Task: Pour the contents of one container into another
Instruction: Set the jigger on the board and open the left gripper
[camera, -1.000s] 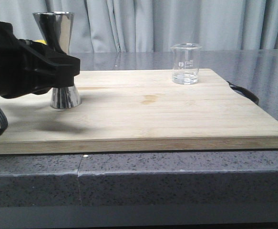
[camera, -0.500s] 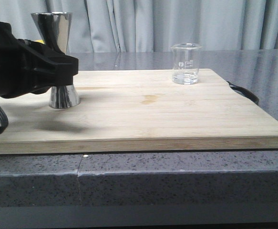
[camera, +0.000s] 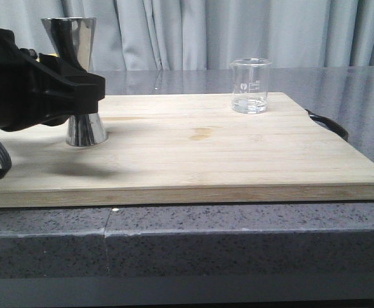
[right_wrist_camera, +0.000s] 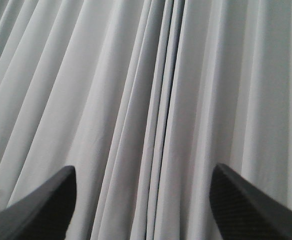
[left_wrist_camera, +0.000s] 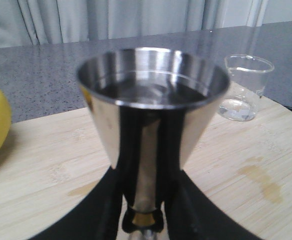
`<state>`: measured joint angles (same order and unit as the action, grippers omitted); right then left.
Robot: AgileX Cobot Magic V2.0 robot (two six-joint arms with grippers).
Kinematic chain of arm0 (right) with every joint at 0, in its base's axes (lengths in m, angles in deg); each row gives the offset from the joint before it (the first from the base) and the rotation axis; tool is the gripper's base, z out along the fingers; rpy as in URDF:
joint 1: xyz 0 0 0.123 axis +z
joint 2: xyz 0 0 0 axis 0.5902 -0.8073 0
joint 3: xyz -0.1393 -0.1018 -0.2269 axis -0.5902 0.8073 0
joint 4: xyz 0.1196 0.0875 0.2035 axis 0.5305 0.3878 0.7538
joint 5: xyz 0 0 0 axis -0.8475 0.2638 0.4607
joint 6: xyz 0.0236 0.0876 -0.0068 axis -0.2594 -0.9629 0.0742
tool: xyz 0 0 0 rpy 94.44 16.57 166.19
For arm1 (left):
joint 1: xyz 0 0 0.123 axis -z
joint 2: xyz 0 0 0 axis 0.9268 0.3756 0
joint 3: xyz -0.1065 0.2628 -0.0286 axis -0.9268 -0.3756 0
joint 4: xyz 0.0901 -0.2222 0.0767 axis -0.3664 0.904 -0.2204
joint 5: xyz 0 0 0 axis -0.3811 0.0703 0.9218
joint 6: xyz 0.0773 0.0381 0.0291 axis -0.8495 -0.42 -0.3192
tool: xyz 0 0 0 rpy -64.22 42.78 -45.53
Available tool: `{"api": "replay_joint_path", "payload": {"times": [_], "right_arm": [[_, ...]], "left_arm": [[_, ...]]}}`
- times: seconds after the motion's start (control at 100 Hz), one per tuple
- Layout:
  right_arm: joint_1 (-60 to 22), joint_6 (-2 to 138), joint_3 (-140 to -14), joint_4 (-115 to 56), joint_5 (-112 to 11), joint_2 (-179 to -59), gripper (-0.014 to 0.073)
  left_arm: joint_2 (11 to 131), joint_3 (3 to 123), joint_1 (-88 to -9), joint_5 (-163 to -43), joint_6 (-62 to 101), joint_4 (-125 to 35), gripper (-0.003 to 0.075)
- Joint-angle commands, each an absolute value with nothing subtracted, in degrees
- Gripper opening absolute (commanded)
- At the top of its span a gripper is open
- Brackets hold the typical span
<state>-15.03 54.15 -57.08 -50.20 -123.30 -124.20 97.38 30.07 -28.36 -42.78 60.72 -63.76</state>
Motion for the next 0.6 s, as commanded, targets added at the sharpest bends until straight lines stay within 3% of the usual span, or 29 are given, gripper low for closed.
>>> {"api": "replay_joint_path", "payload": {"times": [0.0,0.35,0.59], "right_arm": [[-15.01,54.2,-58.48,-50.08,-126.26,-122.85,0.0503],[-15.01,54.2,-58.48,-50.08,-126.26,-122.85,0.0503],[-15.01,54.2,-58.48,-50.08,-126.26,-122.85,0.0503]], "left_arm": [[96.19,30.99,-28.51,-37.83,60.72,-63.45,0.0216],[96.19,30.99,-28.51,-37.83,60.72,-63.45,0.0426],[96.19,30.65,-28.51,-37.83,60.72,-63.45,0.0437]]}}
